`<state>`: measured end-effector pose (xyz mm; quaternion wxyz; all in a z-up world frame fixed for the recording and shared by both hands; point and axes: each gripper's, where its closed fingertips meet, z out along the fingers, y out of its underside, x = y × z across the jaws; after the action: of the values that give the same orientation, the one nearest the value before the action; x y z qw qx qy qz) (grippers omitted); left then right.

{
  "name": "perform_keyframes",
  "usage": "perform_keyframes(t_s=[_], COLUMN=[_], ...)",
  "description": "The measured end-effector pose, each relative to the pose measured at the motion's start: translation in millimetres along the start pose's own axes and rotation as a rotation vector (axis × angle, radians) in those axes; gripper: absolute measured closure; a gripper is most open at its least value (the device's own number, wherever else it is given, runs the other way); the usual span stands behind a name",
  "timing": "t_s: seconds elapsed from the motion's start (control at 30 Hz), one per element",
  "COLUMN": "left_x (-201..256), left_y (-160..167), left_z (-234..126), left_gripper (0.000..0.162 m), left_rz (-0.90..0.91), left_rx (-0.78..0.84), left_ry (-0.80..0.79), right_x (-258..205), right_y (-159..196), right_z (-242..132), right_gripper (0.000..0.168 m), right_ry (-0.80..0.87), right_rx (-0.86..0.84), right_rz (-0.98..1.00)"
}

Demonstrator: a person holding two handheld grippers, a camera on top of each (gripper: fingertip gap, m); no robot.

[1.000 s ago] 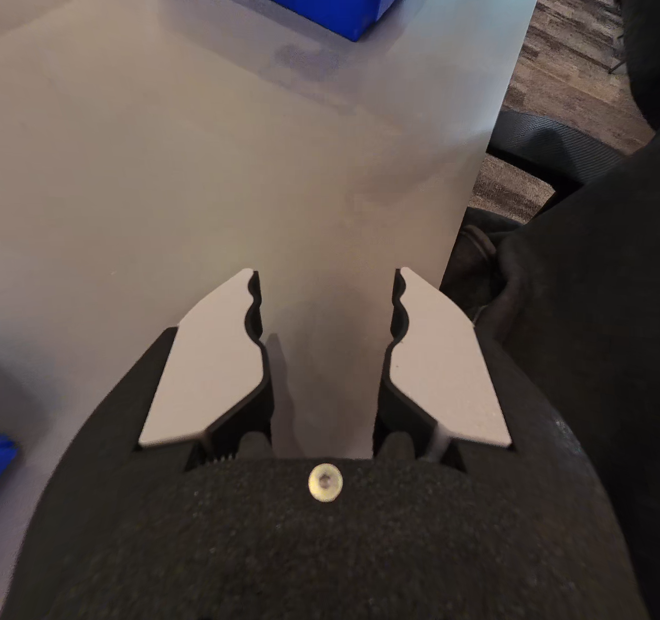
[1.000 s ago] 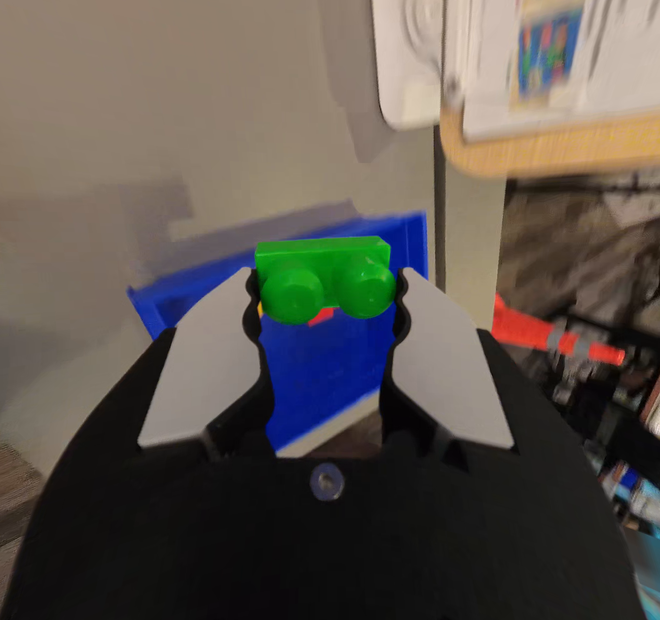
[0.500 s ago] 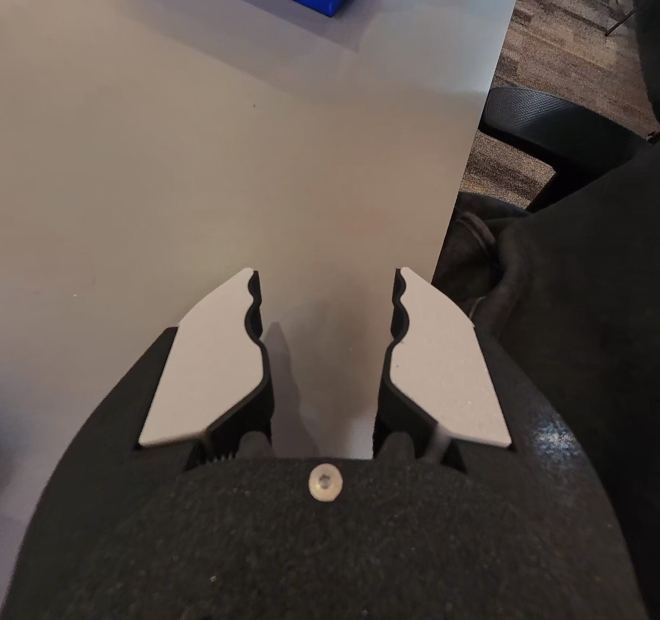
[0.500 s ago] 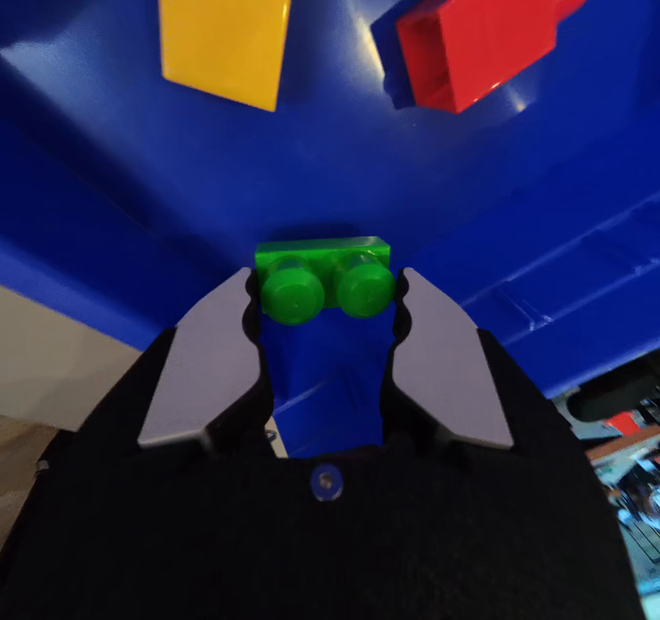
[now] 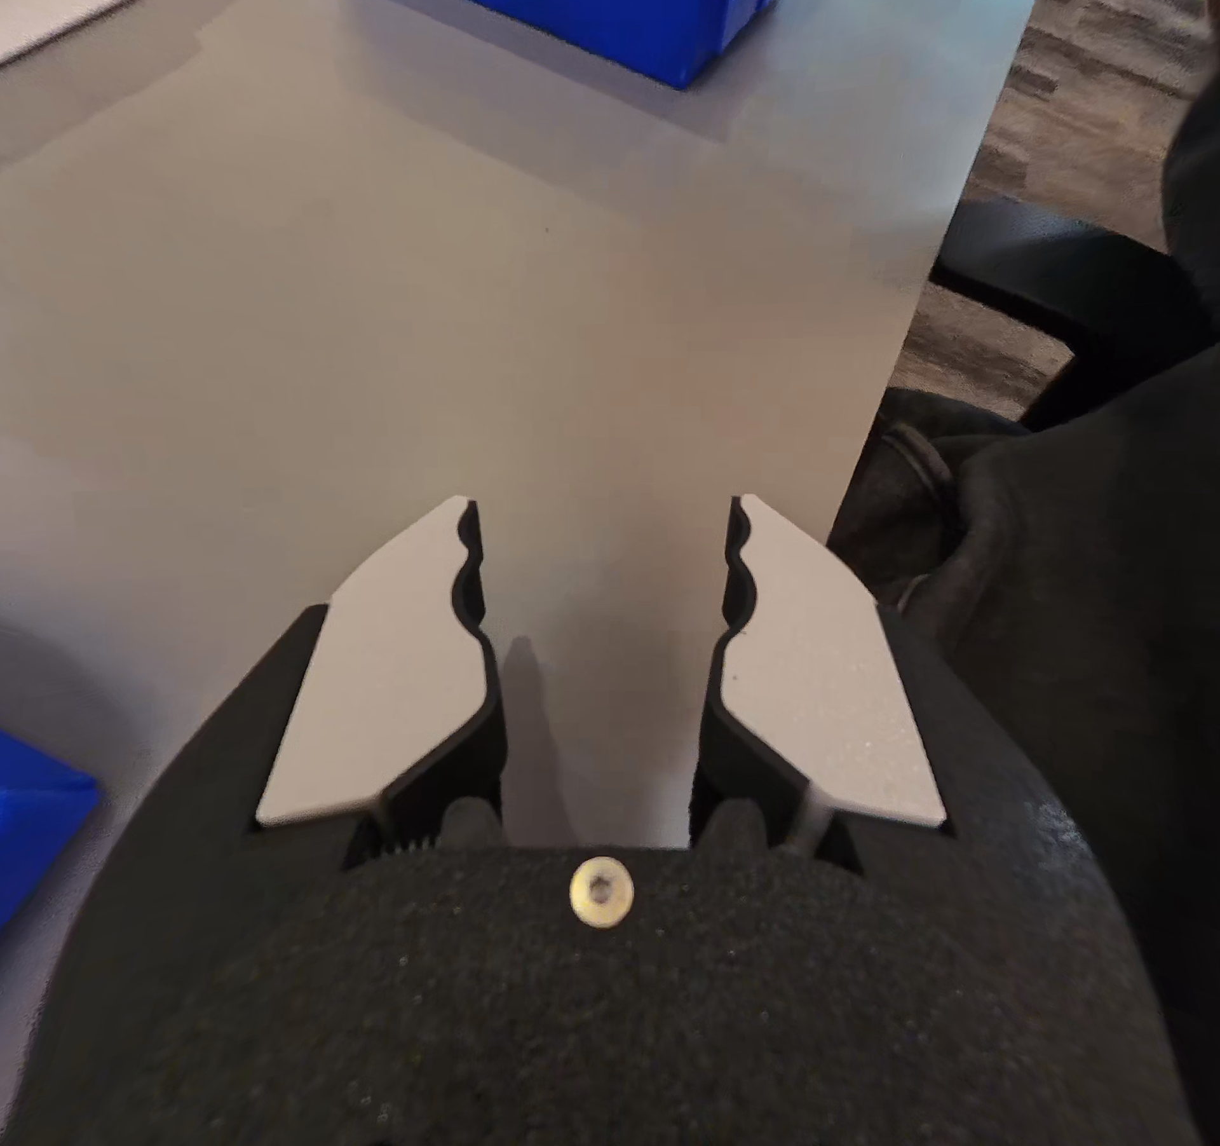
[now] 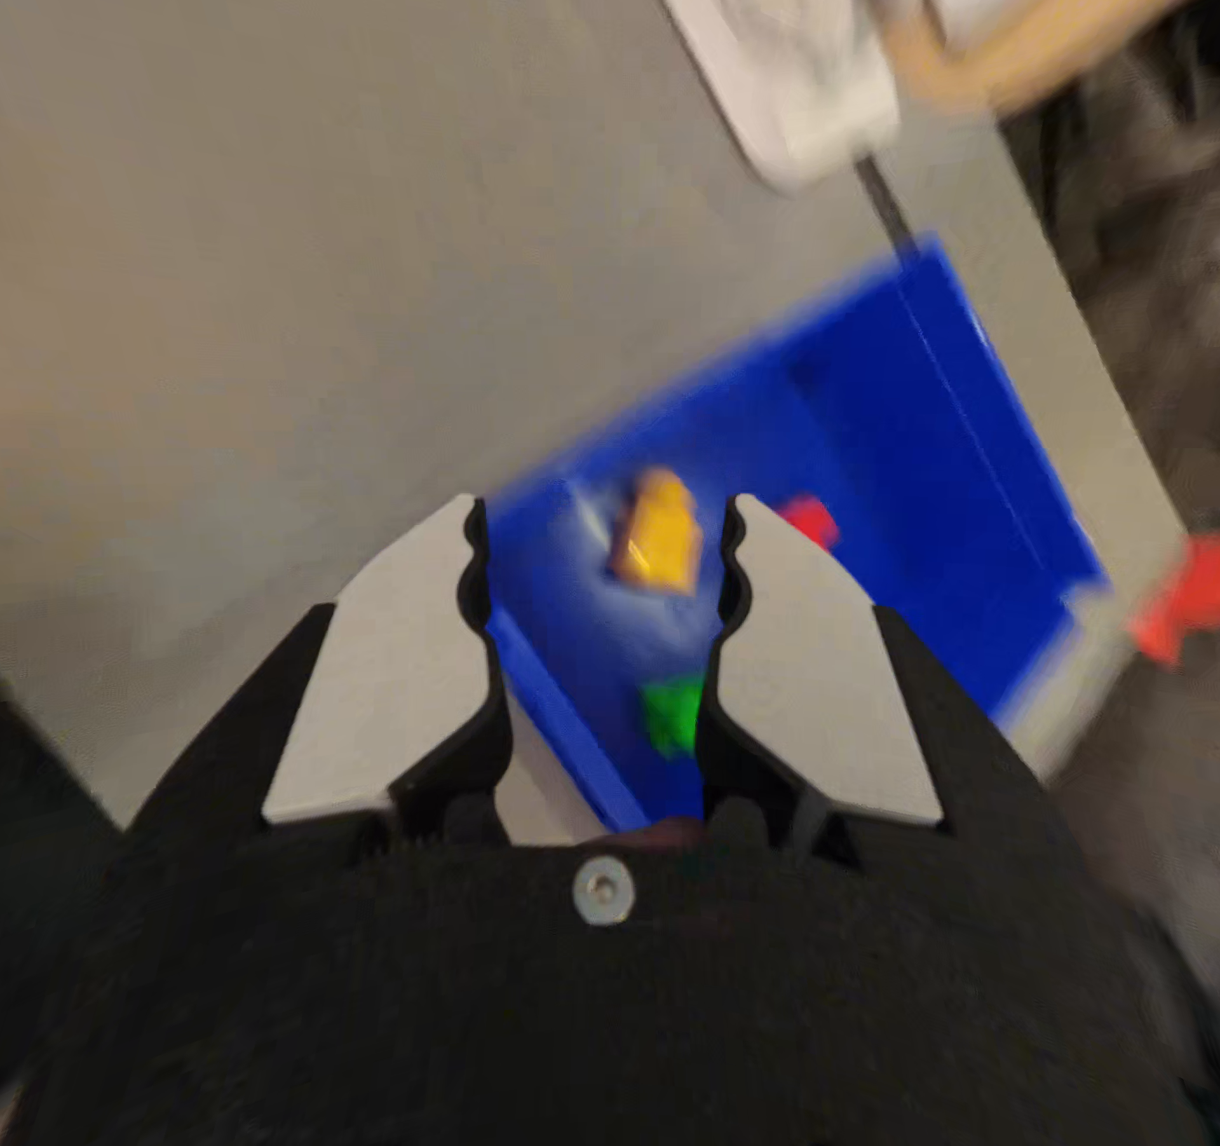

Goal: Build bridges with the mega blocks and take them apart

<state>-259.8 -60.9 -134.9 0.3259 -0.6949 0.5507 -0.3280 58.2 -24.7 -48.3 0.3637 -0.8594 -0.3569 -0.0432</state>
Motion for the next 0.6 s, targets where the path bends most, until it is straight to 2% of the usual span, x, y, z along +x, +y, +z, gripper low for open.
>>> perform_keyframes(t_s=[0.03, 0.1, 0.2, 0.27, 0.3, 0.4, 0.53, 0.6], left_x=[-3, -11, -27, -44, -56, -96, -159, -195], left_y=[-4, -14, -28, -35, -37, -38, -25, -20], left_z=[-4, -14, -41, -68, -82, -118, -134, -140], left_gripper=[0.090, 0.090, 0.089, 0.090, 0.090, 0.091, 0.089, 0.095], left_rz=[-0.003, -0.025, -0.067, -0.075, -0.079, -0.080, 0.090, 0.147], left_rx=[0.016, 0.052, 0.102, 0.130, 0.135, 0.106, -0.109, -0.183], left_ry=[-0.021, -0.078, -0.188, -0.293, -0.352, -0.480, -0.556, -0.599], right_x=[-33, -104, -179, -213, -221, -242, -257, -258], right_y=[-26, -61, -82, -75, -70, -69, -62, -60], right_z=[0, 3, 20, 36, 44, 55, 66, 67], right_gripper=[0.103, 0.105, 0.109, 0.108, 0.108, 0.109, 0.110, 0.110], right_ry=[-0.079, -0.287, -0.488, -0.564, -0.543, -0.555, -0.583, -0.570], right_rx=[0.156, 0.399, 0.578, 0.496, 0.447, 0.432, 0.383, 0.377], right_rz=[0.016, 0.081, 0.210, 0.181, 0.140, 0.092, 0.053, 0.037])
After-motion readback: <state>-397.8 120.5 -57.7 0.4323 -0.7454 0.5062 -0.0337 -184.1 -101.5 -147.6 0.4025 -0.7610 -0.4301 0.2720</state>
